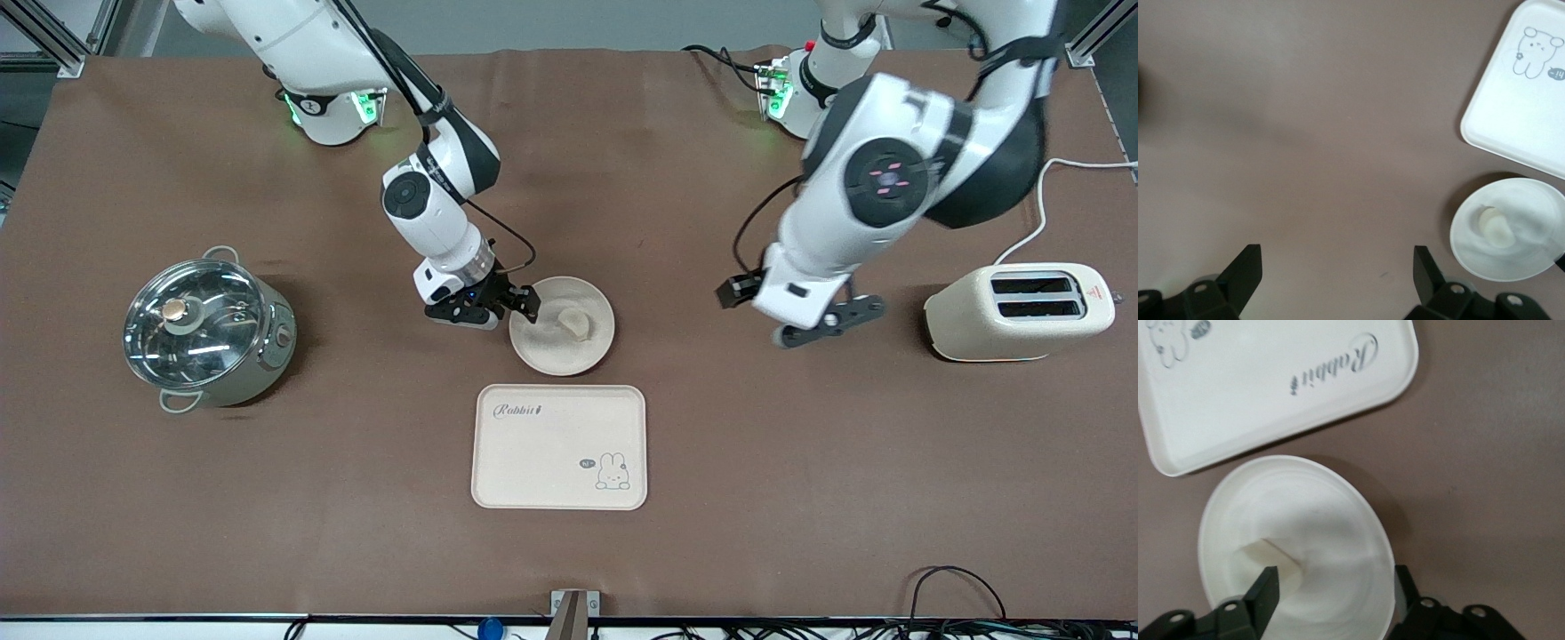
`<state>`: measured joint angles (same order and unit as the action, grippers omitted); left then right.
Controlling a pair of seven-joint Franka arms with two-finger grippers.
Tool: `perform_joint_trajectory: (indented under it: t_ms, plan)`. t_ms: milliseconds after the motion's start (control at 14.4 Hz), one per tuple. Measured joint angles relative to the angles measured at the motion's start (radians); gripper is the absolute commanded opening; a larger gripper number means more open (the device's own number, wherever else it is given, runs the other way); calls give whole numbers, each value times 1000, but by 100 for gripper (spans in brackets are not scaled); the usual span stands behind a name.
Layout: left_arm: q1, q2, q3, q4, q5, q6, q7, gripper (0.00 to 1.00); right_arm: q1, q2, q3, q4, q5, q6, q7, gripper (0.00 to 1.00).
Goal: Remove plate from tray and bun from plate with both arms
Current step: 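Set the plate beside the tray while the left gripper reaches the bun, then grasp the bun with the left gripper while the right gripper withdraws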
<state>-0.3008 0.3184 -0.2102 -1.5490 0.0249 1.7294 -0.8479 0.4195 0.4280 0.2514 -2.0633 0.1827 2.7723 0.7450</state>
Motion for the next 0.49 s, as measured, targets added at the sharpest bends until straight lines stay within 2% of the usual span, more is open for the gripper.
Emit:
perform_joint_trajectory:
  t_ms: [278,486]
  plan:
    - [-122,101,-1,-2,46,138,-218,100,-92,-134,-48,79,-6,-311,-83,100]
    - [-209,203,-1,-3,100,265,-410,100,-235,-221,-66,82,-7,-432,-228,100]
